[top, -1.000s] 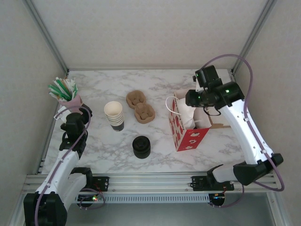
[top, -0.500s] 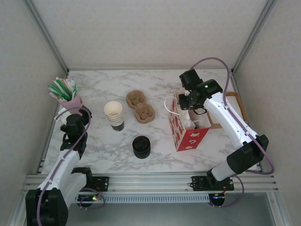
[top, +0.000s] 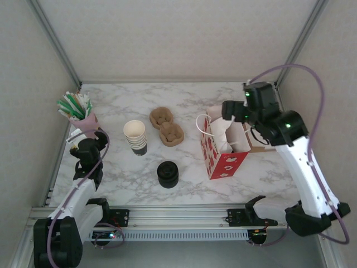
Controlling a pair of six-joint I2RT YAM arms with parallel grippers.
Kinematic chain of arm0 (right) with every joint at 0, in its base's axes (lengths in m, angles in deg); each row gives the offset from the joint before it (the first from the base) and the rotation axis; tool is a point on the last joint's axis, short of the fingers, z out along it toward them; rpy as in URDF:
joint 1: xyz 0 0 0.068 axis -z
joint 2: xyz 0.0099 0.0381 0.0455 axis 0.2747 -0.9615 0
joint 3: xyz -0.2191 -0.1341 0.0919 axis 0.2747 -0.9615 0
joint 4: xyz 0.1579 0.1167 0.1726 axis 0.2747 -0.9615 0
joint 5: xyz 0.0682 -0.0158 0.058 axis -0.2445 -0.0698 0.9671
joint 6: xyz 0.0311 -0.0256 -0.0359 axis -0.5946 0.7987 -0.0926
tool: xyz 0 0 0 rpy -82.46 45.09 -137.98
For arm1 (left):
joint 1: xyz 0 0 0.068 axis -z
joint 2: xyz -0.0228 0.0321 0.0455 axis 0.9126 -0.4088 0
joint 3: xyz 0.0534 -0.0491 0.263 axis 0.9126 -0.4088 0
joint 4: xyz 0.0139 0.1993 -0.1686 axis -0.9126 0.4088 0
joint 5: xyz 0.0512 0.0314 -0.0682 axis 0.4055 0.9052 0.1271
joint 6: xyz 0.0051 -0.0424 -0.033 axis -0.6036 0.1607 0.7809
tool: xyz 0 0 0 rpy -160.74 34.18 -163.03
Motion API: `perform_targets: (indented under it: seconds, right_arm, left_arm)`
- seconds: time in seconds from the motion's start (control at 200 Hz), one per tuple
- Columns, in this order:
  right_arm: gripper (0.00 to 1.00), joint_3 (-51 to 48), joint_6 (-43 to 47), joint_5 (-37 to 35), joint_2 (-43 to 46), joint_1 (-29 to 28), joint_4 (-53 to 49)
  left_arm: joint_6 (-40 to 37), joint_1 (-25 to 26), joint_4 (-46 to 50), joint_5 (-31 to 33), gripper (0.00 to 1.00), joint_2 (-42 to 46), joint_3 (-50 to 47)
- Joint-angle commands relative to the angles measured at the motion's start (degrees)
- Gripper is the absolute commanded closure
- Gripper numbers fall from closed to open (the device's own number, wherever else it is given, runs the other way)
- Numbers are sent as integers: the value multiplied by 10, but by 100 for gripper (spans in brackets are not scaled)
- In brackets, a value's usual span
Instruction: Pack the takeout coffee
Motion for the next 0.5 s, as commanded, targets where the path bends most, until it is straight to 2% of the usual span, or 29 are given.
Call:
perform_targets:
  seconds: [0.0,0.16,0.305,0.396,0.491]
  right_arm:
    - [1,6,8,-34,9,65,19]
    - [1,-26,-4,13,34,206,44]
    - [1,-89,-30,55,53,310,86]
    - [1,-143,-43,75,62,356,125]
    - [1,-223,-41,85,71,373,186]
  left_arm:
    - [-33,-12,-58,-15,0,-13,-12]
    - [-52,-18,-99,-14,0,-34,-22]
    - [-73,-24,-143,-32,0,-75,-24]
    - [-76,-26,-151,-45,0,-109,-12]
    - [-80,-27,-173,-53,0,-134,-8]
